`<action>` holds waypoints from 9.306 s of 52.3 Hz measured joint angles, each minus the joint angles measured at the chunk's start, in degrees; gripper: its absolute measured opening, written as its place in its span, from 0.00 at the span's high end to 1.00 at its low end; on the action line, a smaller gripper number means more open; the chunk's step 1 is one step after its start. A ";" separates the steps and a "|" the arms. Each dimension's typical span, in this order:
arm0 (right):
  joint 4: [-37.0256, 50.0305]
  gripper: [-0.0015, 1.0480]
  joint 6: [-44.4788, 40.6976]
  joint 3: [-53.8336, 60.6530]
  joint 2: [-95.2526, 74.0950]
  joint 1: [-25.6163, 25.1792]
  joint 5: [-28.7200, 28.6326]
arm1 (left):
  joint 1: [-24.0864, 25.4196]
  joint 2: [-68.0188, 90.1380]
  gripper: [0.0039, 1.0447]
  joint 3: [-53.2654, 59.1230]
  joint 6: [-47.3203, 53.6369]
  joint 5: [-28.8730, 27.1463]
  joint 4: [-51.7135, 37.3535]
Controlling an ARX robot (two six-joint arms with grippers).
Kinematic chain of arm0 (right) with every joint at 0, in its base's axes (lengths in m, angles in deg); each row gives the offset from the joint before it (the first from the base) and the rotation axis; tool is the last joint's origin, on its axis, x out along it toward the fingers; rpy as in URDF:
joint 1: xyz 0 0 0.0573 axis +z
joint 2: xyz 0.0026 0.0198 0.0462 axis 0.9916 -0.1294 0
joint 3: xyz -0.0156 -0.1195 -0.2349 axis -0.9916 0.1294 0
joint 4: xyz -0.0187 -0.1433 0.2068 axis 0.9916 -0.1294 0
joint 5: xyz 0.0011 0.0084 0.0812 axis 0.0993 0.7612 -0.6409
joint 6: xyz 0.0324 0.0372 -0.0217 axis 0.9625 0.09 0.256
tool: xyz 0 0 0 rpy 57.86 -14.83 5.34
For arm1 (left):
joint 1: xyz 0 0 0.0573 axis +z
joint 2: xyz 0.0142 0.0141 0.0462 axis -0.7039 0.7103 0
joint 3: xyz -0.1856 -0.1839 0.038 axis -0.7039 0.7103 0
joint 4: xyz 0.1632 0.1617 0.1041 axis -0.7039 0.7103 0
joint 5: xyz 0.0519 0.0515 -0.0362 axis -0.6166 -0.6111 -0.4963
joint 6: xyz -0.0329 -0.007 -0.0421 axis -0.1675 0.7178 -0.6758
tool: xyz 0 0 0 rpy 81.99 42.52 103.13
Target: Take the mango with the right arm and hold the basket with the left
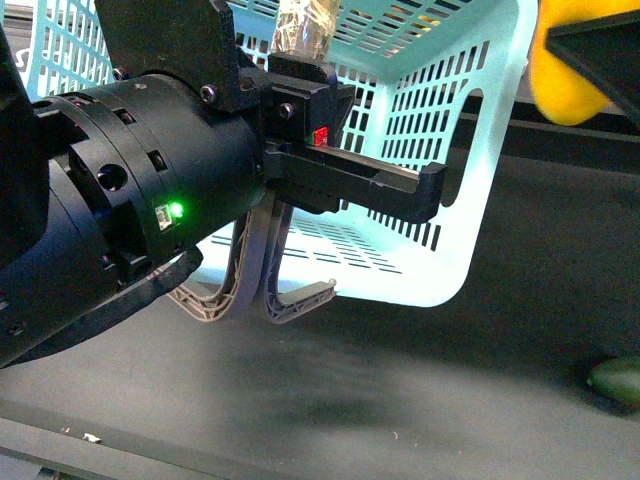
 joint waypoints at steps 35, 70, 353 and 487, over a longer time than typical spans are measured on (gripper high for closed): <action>7.06 0.46 7.89 -6.69 -15.96 11.23 15.89 | 0.04 -0.02 0.95 0.00 -0.02 -0.02 0.00; 4.96 0.08 14.34 1.05 2.71 9.92 26.29 | 0.02 0.00 0.95 0.37 -0.31 -0.09 0.00; -44.48 0.08 0.42 29.40 87.56 -6.40 26.91 | 13.44 22.10 0.08 -45.29 -74.58 -33.83 52.72; -44.48 0.08 0.42 29.40 87.56 -6.40 26.93 | 33.55 -84.02 0.98 28.02 2.78 1.11 50.60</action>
